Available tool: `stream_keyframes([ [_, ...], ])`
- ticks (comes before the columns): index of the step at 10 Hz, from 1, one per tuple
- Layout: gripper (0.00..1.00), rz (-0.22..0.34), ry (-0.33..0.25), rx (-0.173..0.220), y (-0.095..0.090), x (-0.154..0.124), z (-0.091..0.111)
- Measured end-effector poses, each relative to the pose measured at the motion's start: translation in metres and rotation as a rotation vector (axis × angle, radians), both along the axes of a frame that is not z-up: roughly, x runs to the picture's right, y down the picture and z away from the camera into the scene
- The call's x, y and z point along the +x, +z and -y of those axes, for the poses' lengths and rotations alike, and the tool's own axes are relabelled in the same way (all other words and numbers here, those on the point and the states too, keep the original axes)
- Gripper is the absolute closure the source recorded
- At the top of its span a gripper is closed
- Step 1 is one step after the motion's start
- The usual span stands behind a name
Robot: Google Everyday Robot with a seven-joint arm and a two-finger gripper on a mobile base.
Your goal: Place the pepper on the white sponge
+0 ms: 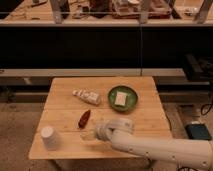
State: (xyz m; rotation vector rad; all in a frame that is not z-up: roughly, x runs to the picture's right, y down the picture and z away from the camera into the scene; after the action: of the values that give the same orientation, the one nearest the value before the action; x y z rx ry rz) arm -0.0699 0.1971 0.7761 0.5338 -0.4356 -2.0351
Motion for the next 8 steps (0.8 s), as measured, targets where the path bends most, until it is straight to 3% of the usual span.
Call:
stream_keyframes([
  [5, 0.2, 0.059, 0.039, 0.013, 0.021, -0.028, -0.003],
  [8, 0.2, 0.092, 0.055, 0.056, 0.027, -0.046, 0.009],
])
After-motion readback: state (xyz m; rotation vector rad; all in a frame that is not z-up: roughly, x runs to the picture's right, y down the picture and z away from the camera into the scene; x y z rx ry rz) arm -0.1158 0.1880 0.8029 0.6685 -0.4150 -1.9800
